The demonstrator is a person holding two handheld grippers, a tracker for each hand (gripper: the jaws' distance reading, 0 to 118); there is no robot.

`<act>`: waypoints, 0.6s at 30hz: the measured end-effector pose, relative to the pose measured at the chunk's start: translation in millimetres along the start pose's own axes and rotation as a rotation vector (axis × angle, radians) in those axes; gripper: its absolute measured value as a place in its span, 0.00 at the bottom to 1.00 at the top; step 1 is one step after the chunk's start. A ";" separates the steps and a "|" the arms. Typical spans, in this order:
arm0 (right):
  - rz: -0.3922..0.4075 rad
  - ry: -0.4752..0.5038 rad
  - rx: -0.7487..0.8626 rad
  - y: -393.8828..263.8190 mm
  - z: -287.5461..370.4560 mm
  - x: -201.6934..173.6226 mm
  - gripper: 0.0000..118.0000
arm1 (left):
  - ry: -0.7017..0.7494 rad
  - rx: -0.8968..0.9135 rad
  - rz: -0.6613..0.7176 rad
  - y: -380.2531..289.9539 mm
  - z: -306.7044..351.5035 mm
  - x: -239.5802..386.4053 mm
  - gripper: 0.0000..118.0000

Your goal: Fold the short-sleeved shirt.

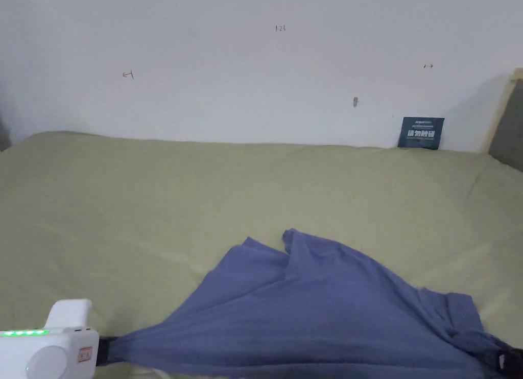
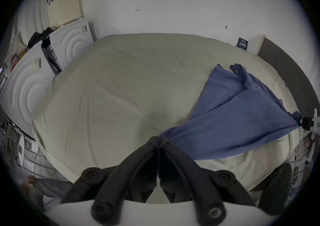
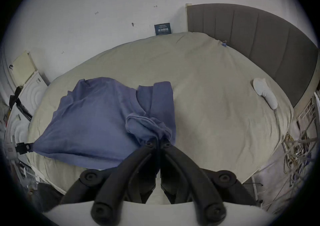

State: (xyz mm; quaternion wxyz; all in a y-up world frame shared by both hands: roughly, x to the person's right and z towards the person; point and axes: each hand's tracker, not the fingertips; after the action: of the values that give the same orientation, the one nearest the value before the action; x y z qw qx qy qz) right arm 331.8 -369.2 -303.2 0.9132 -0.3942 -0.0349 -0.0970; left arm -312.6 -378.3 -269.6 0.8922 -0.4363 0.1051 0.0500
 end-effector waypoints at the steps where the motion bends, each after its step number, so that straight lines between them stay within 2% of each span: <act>1: -0.002 0.000 -0.008 -1.7 -1.9 -0.4 0.03 | 0.000 -0.006 0.003 -3.1 -1.7 1.6 0.00; 3: -0.005 0.000 -0.012 -4.3 -3.2 -1.4 0.06 | -0.005 -0.010 0.007 -6.3 -4.2 3.2 0.00; 4: -0.010 0.004 -0.008 -3.4 -2.0 -2.9 0.28 | -0.008 -0.001 0.014 -6.4 -5.2 2.1 0.07; 5: -0.016 0.006 -0.001 -3.2 0.1 -3.8 0.56 | -0.018 0.016 0.023 -5.8 -4.9 0.2 0.29; 6: -0.021 0.006 0.011 -2.4 3.3 -4.9 0.68 | -0.039 0.047 0.048 -7.6 -0.9 -0.3 0.67; 7: -0.020 0.004 0.018 -1.4 8.5 -6.1 0.68 | -0.041 0.060 0.068 -6.7 0.3 -1.9 1.00; 10: -0.043 0.004 0.127 3.8 32.3 -16.9 0.68 | -0.054 0.109 0.095 -5.4 8.5 -2.1 0.97; 12: -0.011 -0.020 0.187 9.4 45.6 -21.3 0.68 | -0.060 0.159 0.084 -1.0 19.8 5.4 0.97; 15: 0.050 -0.017 0.309 7.1 82.7 -55.4 0.68 | -0.074 0.298 0.030 -4.2 80.0 31.9 0.96; 16: 0.055 0.015 0.364 4.6 90.7 -59.5 0.66 | -0.085 0.359 0.028 -6.3 96.7 42.0 0.89; 17: 0.054 0.055 0.410 -0.7 101.3 -68.1 0.66 | -0.091 0.412 0.025 -9.2 108.9 51.6 0.77; 18: 0.053 0.066 0.448 -4.8 112.7 -80.9 0.57 | -0.096 0.448 -0.004 -14.3 131.4 64.8 0.57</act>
State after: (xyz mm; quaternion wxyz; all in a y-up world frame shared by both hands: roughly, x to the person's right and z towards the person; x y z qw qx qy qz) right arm 253.0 -278.4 -233.8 0.9808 -0.1792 -0.0151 -0.0758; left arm -228.1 -283.6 -195.1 0.9709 -0.2245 0.0699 0.0445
